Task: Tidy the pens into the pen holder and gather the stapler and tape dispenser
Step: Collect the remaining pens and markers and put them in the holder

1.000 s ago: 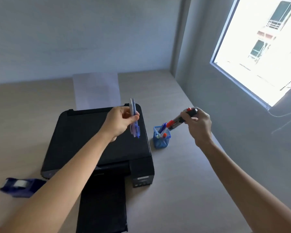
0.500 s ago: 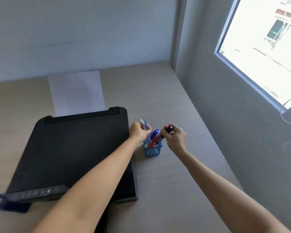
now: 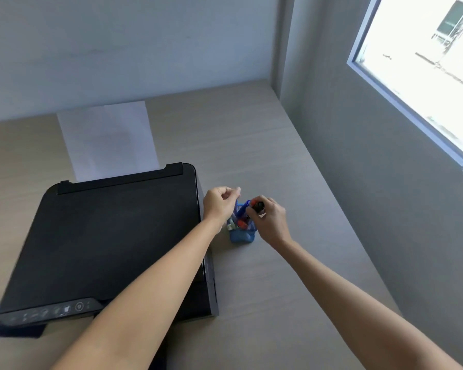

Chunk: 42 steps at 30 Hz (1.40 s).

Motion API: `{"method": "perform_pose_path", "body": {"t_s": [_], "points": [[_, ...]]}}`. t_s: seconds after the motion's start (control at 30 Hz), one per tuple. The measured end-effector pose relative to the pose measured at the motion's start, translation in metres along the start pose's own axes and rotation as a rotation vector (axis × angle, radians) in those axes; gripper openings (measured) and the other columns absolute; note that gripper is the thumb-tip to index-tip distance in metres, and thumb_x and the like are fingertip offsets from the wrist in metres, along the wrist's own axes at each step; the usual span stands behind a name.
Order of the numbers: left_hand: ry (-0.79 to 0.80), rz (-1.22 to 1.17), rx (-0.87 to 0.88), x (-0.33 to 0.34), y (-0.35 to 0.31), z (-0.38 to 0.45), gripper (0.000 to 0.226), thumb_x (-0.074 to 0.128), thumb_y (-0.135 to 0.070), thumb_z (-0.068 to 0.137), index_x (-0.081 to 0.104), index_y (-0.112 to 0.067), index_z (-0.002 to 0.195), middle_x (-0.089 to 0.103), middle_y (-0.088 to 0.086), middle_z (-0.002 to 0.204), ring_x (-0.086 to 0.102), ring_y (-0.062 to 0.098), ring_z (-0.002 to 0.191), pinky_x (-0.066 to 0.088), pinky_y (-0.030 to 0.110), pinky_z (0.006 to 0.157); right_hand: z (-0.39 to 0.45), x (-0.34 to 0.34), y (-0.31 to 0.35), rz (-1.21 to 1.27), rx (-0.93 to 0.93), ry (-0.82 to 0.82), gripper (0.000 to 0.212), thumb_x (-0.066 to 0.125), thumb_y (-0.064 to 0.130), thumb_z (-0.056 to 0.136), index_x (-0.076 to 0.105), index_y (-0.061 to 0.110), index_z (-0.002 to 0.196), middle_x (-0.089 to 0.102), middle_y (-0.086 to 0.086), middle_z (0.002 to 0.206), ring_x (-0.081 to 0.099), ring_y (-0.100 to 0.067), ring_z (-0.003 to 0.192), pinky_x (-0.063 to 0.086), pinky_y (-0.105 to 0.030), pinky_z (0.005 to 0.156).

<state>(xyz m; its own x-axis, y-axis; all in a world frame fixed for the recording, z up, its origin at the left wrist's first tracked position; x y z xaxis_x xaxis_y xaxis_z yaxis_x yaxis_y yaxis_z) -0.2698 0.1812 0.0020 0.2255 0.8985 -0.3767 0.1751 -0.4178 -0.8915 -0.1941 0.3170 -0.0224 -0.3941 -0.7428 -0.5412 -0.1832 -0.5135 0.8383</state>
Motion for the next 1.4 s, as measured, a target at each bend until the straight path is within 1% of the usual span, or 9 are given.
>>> {"method": "perform_pose_path", "body": {"t_s": [0.1, 0.33, 0.5, 0.6, 0.8, 0.97, 1.13, 1.27, 1.4], "points": [[0.014, 0.088, -0.029, 0.001, 0.009, 0.0, 0.037, 0.045, -0.026, 0.097, 0.073, -0.007, 0.082, 0.056, -0.002, 0.057, 0.051, 0.018, 0.061, 0.037, 0.025, 0.063, -0.004, 0.0, 0.002, 0.052, 0.015, 0.018, 0.021, 0.053, 0.031, 0.094, 0.06, 0.02, 0.11, 0.057, -0.004, 0.103, 0.059, -0.015, 0.086, 0.046, -0.026, 0.077], [0.005, 0.206, -0.101, 0.008, 0.03, -0.004, 0.017, 0.045, -0.013, 0.094, 0.055, -0.01, 0.107, 0.049, 0.016, 0.121, 0.055, 0.025, 0.086, 0.056, 0.039, 0.079, -0.009, 0.015, -0.017, -0.038, 0.035, 0.138, 0.04, 0.037, 0.018, 0.101, 0.049, 0.029, 0.138, 0.05, -0.009, 0.135, 0.051, -0.026, 0.119, 0.034, -0.023, 0.093], [0.114, -0.282, -0.578, 0.025, 0.05, -0.015, 0.074, 0.033, -0.066, 0.083, 0.045, -0.01, 0.13, 0.056, 0.018, 0.129, 0.06, 0.035, 0.112, 0.048, 0.043, 0.084, -0.017, 0.022, -0.041, 0.172, 0.312, 0.125, 0.042, 0.031, 0.033, 0.102, 0.043, 0.025, 0.142, 0.059, -0.008, 0.131, 0.055, -0.03, 0.121, 0.04, -0.03, 0.101], [0.187, -0.421, -0.714, 0.032, 0.049, -0.023, 0.089, 0.009, -0.069, 0.087, 0.047, -0.007, 0.138, 0.052, 0.022, 0.14, 0.048, 0.04, 0.13, 0.016, 0.059, 0.114, -0.017, 0.032, -0.044, 0.29, 0.407, 0.186, 0.042, 0.032, 0.035, 0.102, 0.065, 0.01, 0.11, 0.068, -0.017, 0.108, 0.061, -0.023, 0.097, 0.052, -0.012, 0.068], [0.102, -0.484, -0.713, 0.025, 0.036, -0.012, 0.085, 0.006, -0.063, 0.092, 0.045, -0.004, 0.138, 0.046, 0.022, 0.145, 0.045, 0.04, 0.133, 0.012, 0.056, 0.117, 0.007, 0.04, -0.03, 0.282, 0.442, 0.211, 0.042, 0.032, 0.039, 0.101, 0.067, 0.016, 0.098, 0.068, -0.014, 0.106, 0.06, -0.03, 0.104, 0.047, -0.041, 0.091], [0.119, -0.484, -0.698, 0.022, 0.028, 0.001, 0.08, 0.008, -0.059, 0.094, 0.043, -0.004, 0.14, 0.046, 0.022, 0.145, 0.046, 0.039, 0.133, 0.015, 0.054, 0.116, 0.024, 0.046, -0.03, 0.237, 0.456, 0.226, 0.047, 0.031, 0.041, 0.1, 0.066, 0.01, 0.095, 0.065, -0.012, 0.094, 0.056, -0.024, 0.087, 0.043, -0.035, 0.077], [0.144, -0.393, -0.659, 0.01, 0.012, 0.001, 0.064, 0.015, -0.049, 0.099, 0.053, -0.002, 0.122, 0.052, 0.009, 0.132, 0.06, 0.035, 0.108, 0.048, 0.036, 0.082, 0.025, 0.037, -0.018, 0.217, 0.438, 0.198, 0.047, 0.03, 0.039, 0.101, 0.06, 0.005, 0.089, 0.053, -0.005, 0.081, 0.046, -0.02, 0.077, 0.037, -0.032, 0.07], [0.206, -0.327, -0.513, -0.011, -0.019, -0.004, 0.062, 0.018, -0.044, 0.101, 0.021, -0.006, 0.15, 0.049, 0.01, 0.139, 0.059, 0.004, 0.12, 0.046, 0.019, 0.096, 0.032, 0.005, 0.022, 0.095, 0.286, 0.046, 0.029, 0.028, 0.029, 0.101, 0.046, 0.012, 0.086, 0.05, -0.006, 0.092, 0.043, -0.021, 0.09, 0.037, -0.038, 0.084], [0.286, -0.341, -0.407, -0.049, -0.044, -0.026, 0.067, 0.021, -0.049, 0.098, 0.015, -0.011, 0.153, 0.017, 0.013, 0.161, 0.017, 0.027, 0.149, 0.012, 0.045, 0.12, 0.042, -0.016, 0.073, 0.019, 0.149, -0.051, 0.024, 0.032, 0.023, 0.099, 0.044, 0.013, 0.082, 0.049, -0.008, 0.09, 0.041, -0.021, 0.089, 0.032, -0.033, 0.079]]}}
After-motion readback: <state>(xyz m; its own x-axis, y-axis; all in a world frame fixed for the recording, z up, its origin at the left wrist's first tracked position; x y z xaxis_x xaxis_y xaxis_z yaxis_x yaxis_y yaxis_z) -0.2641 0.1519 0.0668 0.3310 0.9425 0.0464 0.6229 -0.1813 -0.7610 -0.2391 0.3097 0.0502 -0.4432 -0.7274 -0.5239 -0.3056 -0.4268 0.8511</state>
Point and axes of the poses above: each hand's wrist, its own z-axis towards the middle knuckle, its own x-axis out of the palm, y = z × x, the point moved 7 cm from there along z, towards the middle knuckle
